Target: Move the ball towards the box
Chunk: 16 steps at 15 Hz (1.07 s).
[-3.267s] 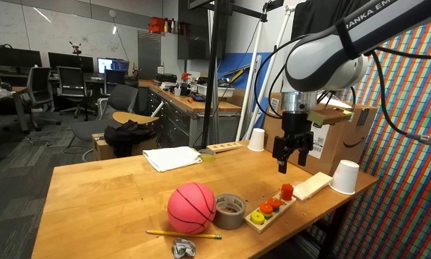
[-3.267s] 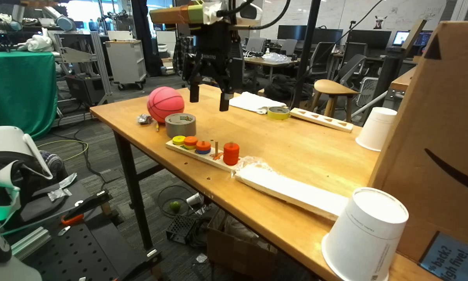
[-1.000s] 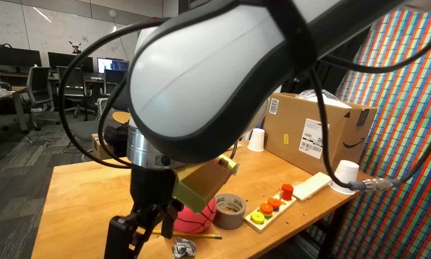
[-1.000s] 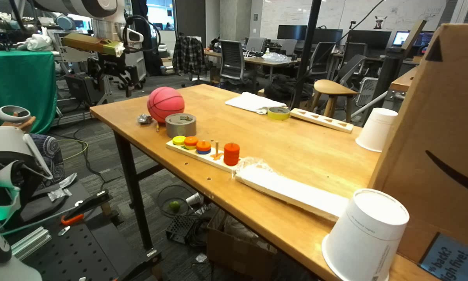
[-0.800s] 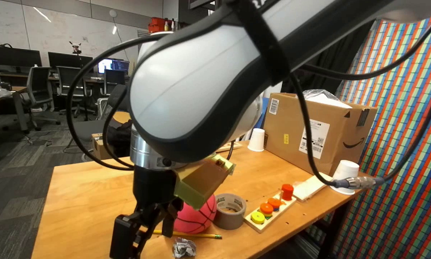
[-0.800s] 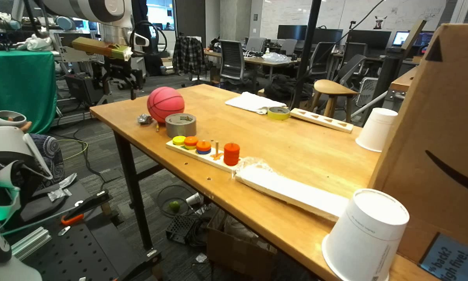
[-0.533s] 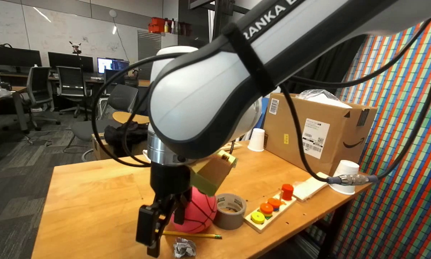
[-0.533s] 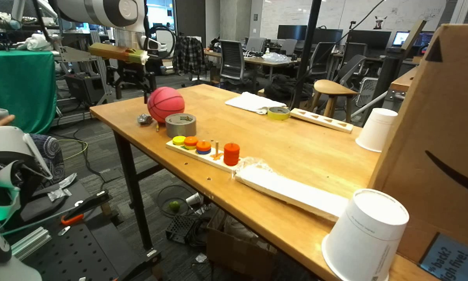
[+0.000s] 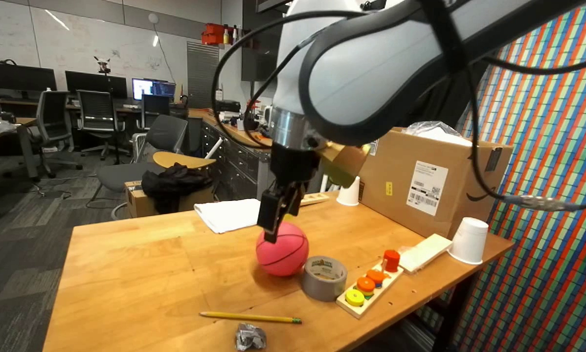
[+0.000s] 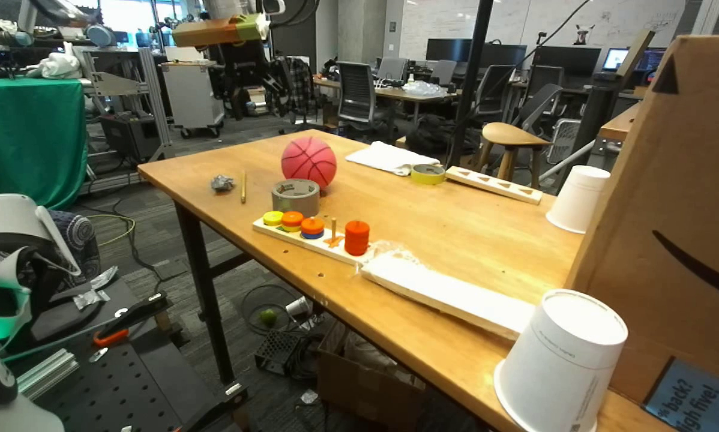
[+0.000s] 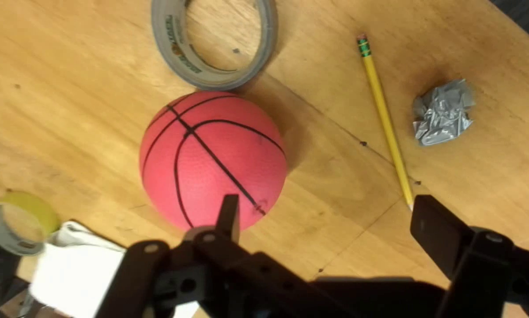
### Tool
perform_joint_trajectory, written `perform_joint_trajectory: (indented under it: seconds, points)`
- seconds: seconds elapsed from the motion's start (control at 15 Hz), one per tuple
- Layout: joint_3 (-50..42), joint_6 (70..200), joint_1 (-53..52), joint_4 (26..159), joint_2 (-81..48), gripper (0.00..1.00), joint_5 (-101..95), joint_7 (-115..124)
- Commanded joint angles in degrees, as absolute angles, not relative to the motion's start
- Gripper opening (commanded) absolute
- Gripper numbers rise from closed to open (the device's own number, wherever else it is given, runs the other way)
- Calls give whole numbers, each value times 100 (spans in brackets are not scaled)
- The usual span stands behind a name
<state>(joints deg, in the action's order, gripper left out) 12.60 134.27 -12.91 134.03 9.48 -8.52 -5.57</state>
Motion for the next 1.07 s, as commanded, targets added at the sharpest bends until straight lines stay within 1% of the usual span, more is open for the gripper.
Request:
perform_joint_trajectory:
  seconds: [0.0,0.27,0.53,1.0]
  points:
    - [1238,13839,-1054,14270,2117,100,-1284,118]
    - [1404,14264,-899,15178,2782,100,-1187,1261]
    - [1534,14692,-1172,15914,3181,100,-738,1535]
    - [1926,14847,-1378,15821,2915,100,-452,1714]
